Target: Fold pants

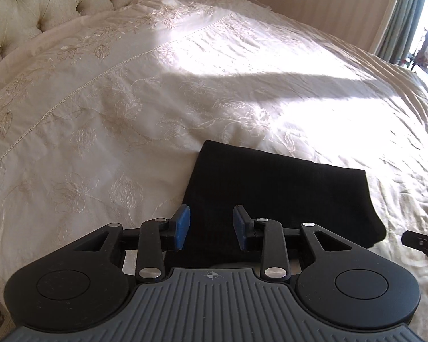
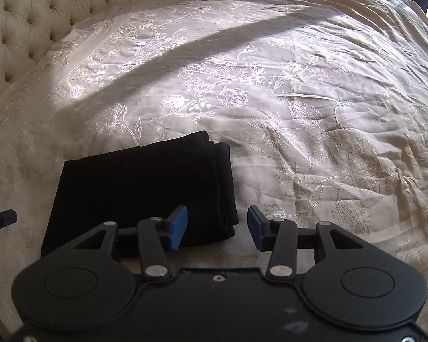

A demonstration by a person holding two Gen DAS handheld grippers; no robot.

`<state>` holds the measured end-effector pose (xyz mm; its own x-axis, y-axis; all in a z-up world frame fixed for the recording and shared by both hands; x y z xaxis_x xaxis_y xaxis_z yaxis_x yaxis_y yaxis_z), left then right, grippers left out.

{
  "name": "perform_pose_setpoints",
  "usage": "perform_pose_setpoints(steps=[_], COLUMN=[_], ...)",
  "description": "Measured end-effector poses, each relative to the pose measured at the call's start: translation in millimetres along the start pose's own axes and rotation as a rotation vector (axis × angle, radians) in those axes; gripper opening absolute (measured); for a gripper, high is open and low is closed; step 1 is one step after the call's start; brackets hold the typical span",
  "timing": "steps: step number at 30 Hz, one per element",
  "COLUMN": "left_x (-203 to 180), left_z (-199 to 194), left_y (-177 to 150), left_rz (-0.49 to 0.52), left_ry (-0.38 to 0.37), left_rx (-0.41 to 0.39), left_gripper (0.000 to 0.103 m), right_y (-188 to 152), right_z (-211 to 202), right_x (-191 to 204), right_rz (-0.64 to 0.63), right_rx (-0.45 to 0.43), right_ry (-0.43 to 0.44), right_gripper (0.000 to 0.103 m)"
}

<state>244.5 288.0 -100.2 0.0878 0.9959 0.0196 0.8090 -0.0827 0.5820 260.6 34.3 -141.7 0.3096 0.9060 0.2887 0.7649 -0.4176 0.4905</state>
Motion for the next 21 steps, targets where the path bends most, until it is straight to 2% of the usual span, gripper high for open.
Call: perform_pose_setpoints(steps=[2, 6, 11, 15, 17, 18, 21], left_x=[-15, -40, -61, -74, -79, -82, -86], left_z=[-11, -32, -51, -63, -70, -72, -81], left_y=[-4, -14, -22, -28, -31, -32, -34], left_rz=[0.004, 0.036, 0.033, 0.05, 0.051, 0.054, 0.064], left_ry=[0.022, 0.112, 0.085, 0.095, 0.097, 0.102, 0.127], left_rx=[0.011, 0.024, 0.029, 0.047, 0.043, 0.044, 0.03], left_gripper=[0.033, 0.034, 0.034, 0.035, 0.04, 0.046, 0.047], right_y=[-9, -23, -37, -46, -50, -51, -55], right_z=[-14, -44, -79, -98, -105, -108, -115], right_x=[2, 2, -3, -8, -9, -9, -9], right_rz=[-0.015, -0.047, -0.096, -0.102, -0.101, -0.101, -0.111], right_rx=[-0.01, -0.04, -0.098, -0.112, -0.111, -0.112, -0.118], right_ry=[0.014, 0.026, 0.016, 0.029, 0.043, 0.05, 0.066], right_gripper=[0.049, 0.049, 0.052, 0.052, 0.052, 0.052, 0.052])
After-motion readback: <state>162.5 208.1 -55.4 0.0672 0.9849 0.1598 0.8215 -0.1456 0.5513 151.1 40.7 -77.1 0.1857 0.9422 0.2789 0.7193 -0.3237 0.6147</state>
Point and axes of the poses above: each gripper's, at about its wrist camera, not at the fingertips, and z roughly the way its jaws point, x to its left, y to its top, the point moved 7 cm from there along z, roughly the way its jaws point, and after that the axes turned 13 degrees about z, right-handed, at the moved point
